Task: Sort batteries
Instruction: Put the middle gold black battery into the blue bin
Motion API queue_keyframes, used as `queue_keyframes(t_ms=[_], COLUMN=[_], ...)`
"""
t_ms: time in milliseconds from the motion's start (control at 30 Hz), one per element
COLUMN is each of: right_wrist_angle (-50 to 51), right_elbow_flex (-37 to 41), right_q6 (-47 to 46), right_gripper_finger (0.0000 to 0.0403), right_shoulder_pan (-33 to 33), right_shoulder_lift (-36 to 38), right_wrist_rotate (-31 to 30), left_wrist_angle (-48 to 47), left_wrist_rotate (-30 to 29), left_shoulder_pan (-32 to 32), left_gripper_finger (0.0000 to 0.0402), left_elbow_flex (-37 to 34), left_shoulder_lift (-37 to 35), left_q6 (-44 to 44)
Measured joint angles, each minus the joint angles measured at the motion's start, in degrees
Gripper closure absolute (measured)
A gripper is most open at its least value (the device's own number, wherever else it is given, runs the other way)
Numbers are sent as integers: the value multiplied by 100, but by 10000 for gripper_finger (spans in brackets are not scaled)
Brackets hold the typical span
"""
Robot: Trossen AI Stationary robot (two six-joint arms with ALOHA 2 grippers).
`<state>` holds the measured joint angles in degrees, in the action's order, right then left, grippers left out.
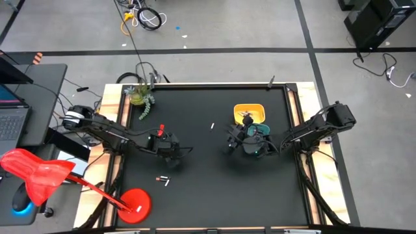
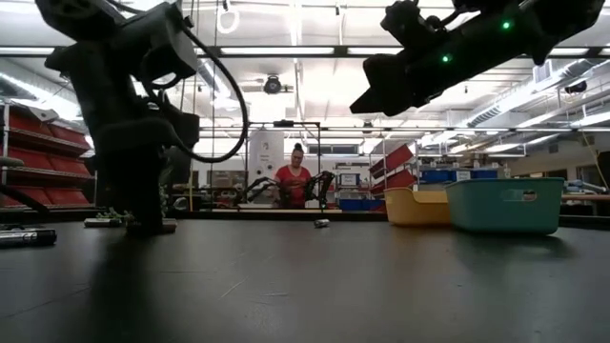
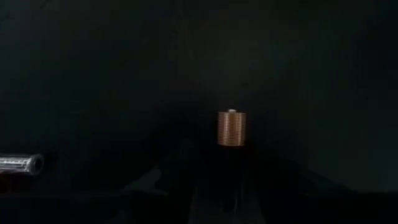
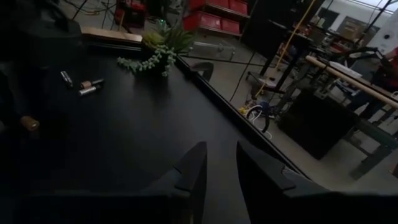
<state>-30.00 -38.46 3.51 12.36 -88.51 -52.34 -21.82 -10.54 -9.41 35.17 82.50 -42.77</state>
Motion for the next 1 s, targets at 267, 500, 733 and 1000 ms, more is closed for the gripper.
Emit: queue_keyframes(t_ms=[267, 500, 733, 1000], right_wrist_angle=[2, 4, 4, -603], right_elbow_flex=[0, 0, 0, 61], right_q6=[10, 13, 21, 35], right_gripper_finger=[309, 312, 314, 314], right_shoulder_pan=[-2, -4, -11, 31], right_shoulder_lift=[0, 0, 0, -52], right_wrist_rotate=[11, 10, 452, 818], left_wrist_angle=[235, 177, 207, 1618], left_wrist_rotate=[-70, -206, -610, -907], left_shoulder_pan=[-4, -6, -104, 114], left_gripper_finger=[292, 391, 401, 401], left_elbow_flex=[-288, -325, -81, 456], left_shoulder_lift=[7, 8, -80, -119], left_q6=[579, 984, 1452, 2947])
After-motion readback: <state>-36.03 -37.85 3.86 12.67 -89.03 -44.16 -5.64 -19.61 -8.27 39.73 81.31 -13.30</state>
